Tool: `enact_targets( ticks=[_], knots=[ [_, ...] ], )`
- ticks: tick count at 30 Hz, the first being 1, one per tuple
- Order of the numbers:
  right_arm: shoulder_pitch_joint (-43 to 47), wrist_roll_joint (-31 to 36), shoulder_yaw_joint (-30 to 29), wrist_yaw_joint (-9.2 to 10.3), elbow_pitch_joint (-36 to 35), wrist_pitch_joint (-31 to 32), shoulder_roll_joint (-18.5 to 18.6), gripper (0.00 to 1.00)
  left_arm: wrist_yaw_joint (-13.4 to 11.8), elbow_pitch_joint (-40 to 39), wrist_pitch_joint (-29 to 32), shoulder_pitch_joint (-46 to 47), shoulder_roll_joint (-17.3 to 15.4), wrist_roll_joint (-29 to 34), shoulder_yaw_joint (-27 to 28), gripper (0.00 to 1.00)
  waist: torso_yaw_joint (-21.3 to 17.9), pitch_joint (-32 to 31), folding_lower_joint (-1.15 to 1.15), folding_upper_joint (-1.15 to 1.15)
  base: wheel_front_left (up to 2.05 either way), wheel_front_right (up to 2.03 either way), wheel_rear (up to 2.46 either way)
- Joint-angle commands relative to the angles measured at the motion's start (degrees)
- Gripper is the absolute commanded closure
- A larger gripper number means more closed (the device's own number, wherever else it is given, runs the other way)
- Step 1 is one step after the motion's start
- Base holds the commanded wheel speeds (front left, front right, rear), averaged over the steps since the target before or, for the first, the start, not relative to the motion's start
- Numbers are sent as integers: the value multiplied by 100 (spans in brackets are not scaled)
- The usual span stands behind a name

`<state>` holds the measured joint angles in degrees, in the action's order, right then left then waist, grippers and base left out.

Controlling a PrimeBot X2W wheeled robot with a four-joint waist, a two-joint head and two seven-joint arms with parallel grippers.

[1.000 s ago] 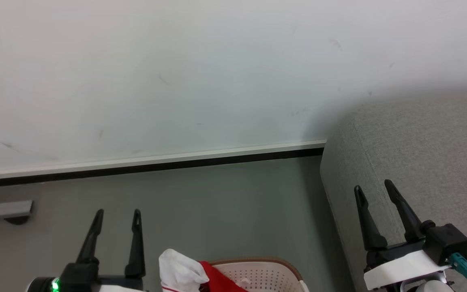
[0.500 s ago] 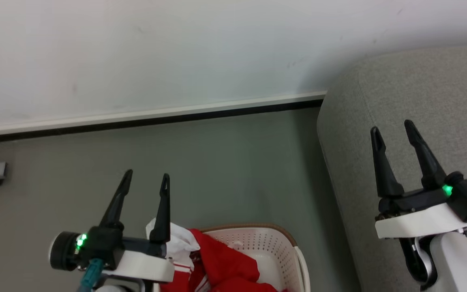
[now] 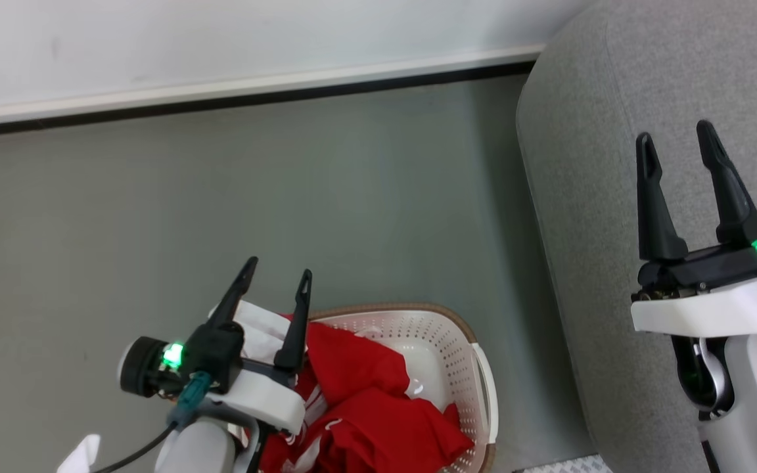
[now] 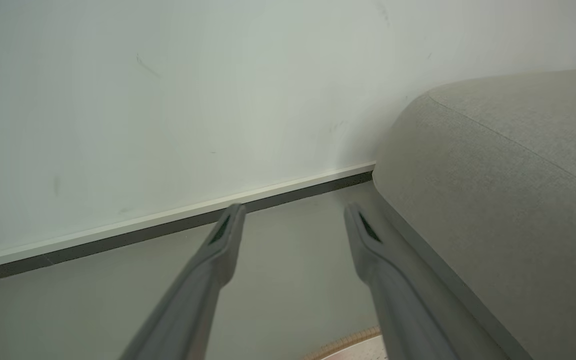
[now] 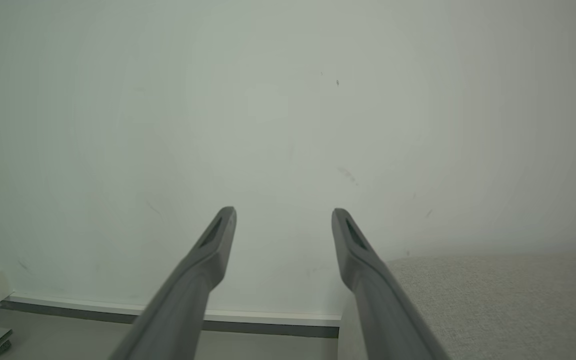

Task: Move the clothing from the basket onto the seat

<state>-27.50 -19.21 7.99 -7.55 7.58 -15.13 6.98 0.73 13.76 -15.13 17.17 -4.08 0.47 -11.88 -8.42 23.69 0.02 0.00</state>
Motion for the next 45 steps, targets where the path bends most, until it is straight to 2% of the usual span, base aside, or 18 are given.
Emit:
enact_targets(
  ticks=[1, 17, 26, 36, 45],
  knots=[
    [-117, -23, -8, 12, -21, -2, 21, 0, 37, 106, -4, 92, -42, 79, -31, 0, -51, 123, -2, 0, 0, 0, 0],
    [-1024, -131, -102, 12, -275, -1, 127, 0, 553, 2358, -4, 1304, 3, -145, -636, 0, -230, 1172, -2, 0, 0, 0, 0],
    [-1644, -158, -231, 12, -348, -1, 262, 0, 671, 3360, -3, 2134, 54, -482, -1182, 0, -269, 1921, -2, 0, 0, 0, 0],
    [-2105, -129, -254, 12, -451, -2, 272, 0, 667, 4798, 171, 2874, 100, -1408, -2528, 0, -329, 2450, -2, 0, 0, 0, 0],
    [-2221, -88, -164, 12, -506, -1, 236, 0, 668, 5211, 939, 3155, 102, -2343, -3411, 0, -414, 2659, -2, 0, 0, 0, 0]
  ],
)
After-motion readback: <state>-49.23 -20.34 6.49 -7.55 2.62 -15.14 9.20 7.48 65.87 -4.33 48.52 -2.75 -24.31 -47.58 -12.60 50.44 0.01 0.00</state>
